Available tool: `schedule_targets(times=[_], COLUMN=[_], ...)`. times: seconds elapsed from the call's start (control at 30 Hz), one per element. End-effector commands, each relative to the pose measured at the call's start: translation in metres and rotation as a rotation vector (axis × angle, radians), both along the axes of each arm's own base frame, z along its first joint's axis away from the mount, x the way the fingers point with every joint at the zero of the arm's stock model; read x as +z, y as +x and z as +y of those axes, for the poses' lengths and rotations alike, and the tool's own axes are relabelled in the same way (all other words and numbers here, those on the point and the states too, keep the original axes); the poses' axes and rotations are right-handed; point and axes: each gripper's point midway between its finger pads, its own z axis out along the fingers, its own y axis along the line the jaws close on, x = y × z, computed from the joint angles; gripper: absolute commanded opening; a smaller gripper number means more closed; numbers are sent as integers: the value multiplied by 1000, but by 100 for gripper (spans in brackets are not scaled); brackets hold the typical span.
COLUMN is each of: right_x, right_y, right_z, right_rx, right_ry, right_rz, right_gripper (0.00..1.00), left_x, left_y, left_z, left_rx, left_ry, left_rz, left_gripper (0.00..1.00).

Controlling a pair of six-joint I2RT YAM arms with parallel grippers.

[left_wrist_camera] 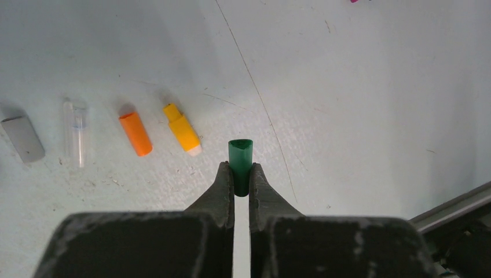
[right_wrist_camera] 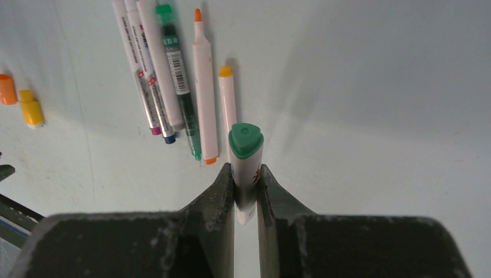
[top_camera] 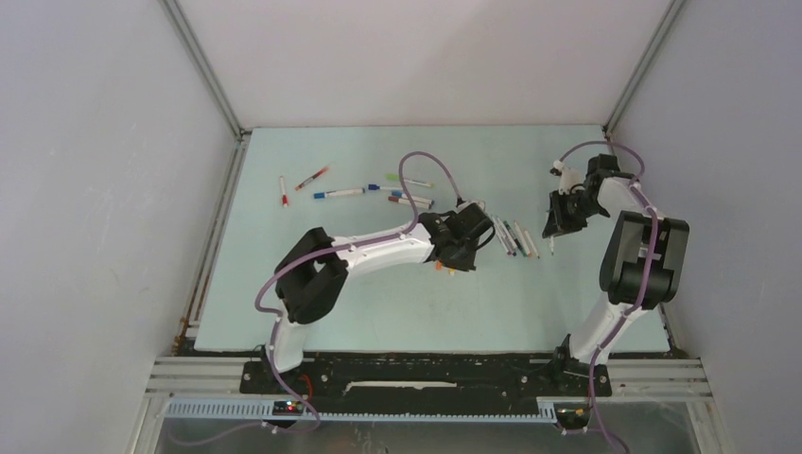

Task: Open the pen caps
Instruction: Place the pen at the center of the board.

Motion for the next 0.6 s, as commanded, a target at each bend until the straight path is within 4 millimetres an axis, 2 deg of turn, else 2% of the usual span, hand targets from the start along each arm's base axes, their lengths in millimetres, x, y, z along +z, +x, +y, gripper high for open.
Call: schedule_targets(times=[0.0, 0.27, 0.57], right_x=[0, -16, -24], right_y=[7, 4, 2], right_z=[-8, -9, -7], right_rx=[22, 22, 24], right_ry=[-55, -71, -73], right_rz=[5, 67, 92], right_gripper=[10, 15, 17], left_x=[9, 2, -14], left_y=[8, 14, 13], left_z=[-12, -17, -15], left_rx=[13, 15, 17], left_ry=[-33, -27, -1], left_rz=[11, 24, 56], left_gripper=[5, 6, 8])
